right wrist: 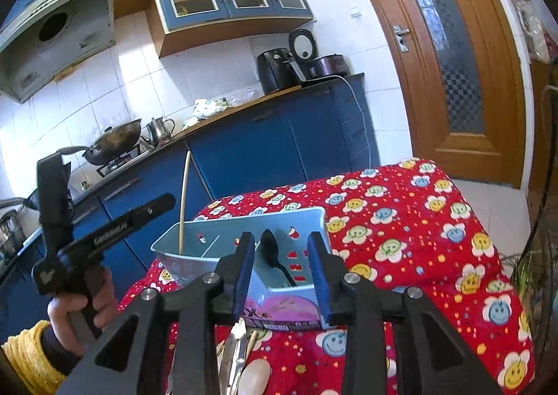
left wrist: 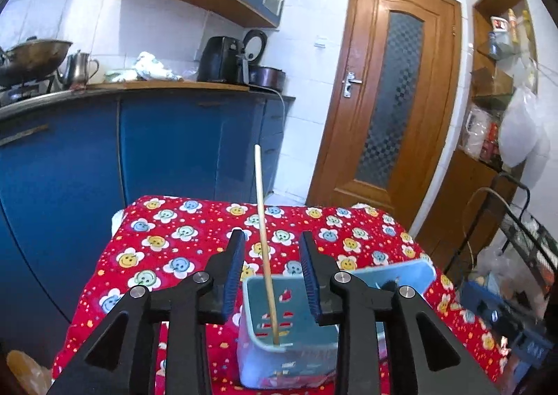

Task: Organize utensils
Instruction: 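Lower the chopstick into the holder and open the left tool while the right releases the spoon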

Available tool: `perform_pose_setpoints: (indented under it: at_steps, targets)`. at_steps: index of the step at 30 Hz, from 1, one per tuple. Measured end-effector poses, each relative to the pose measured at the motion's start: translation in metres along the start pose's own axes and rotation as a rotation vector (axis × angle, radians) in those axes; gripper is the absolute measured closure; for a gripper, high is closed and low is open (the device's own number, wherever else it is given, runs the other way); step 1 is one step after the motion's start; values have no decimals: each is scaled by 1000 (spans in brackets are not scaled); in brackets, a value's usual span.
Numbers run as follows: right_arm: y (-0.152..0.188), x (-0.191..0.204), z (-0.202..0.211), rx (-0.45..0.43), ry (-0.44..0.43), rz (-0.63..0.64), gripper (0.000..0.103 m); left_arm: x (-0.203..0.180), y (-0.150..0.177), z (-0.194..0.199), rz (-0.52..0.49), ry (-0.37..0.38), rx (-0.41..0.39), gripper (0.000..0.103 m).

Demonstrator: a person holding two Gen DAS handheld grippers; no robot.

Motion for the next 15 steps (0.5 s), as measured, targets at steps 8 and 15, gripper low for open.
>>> perform_pose_setpoints:
  at_steps: [8, 15]
  targets:
    - [11, -15, 2, -20, -8, -54, 66, 0, -8, -36, 58, 35, 114, 71]
    - [16, -21, 1, -13, -30, -85, 66, -1, -9, -45, 103, 66, 109, 99]
Point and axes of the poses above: each gripper's, at about its wrist camera, not at the fingertips, and z roughly against the way its jaws point, x to its left, y to its underside, the point moved 10 cm from there along -z, roughly the way its jaws point, and after that the axes turned 5 degrees about -y, right-handed, at the moved point
